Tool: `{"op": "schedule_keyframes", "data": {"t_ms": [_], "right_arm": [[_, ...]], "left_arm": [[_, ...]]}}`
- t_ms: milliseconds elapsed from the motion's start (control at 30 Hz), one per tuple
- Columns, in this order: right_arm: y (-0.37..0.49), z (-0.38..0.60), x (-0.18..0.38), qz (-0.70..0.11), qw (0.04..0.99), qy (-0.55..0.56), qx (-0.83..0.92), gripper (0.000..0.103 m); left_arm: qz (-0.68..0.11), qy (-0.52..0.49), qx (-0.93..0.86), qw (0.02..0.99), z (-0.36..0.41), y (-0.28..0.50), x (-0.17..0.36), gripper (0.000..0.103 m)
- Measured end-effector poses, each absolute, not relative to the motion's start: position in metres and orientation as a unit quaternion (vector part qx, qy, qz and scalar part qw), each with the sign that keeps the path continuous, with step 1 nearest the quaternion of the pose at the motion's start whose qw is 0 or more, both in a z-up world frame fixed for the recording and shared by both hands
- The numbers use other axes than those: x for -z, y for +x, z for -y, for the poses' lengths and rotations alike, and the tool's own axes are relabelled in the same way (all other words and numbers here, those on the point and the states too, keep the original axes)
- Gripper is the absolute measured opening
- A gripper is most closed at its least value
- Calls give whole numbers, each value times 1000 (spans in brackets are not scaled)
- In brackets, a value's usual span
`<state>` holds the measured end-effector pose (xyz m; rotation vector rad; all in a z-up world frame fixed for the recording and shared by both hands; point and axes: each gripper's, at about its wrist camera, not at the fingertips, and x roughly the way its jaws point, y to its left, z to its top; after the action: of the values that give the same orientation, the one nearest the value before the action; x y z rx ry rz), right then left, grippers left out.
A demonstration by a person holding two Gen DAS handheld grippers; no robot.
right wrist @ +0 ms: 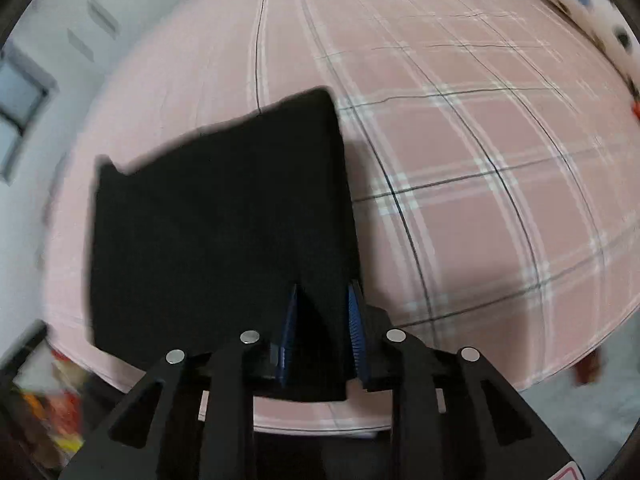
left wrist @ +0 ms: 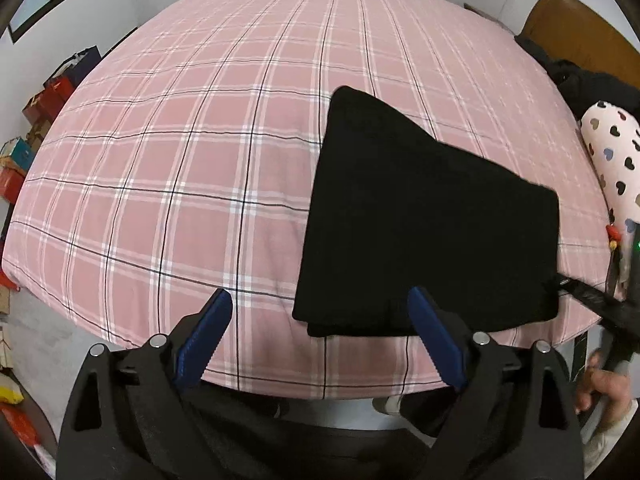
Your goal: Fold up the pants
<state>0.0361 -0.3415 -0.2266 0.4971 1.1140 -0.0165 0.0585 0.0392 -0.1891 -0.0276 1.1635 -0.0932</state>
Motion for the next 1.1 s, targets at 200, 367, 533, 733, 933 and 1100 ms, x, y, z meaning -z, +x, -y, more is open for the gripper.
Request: {"op": "schedule_keyframes", "data": {"t_ms": [200,367,533,733,933,1100], "right_arm": [[59,297,177,-487,846,195,-89,24],[109,305,250,-561,810,165,-34,13],[112,317,232,-534,816,220,-40,19],[116,290,236,-546,812,188,-89,19],[175,304,270,-564,802,193,-35,0],[127,322,228,-518,830,206,-27,35]], "left_arm": [[-558,-4,36,829,-36,62,196,87],[-563,1,30,826,-36,62,197,88],[-570,6,27,821,-39,63,201,88],[-579,-6,24,815,-44,68,211,88],[-579,0,21,815,-43,68,208,89],[-579,-15,20,815,-53,76,208,91]]}}
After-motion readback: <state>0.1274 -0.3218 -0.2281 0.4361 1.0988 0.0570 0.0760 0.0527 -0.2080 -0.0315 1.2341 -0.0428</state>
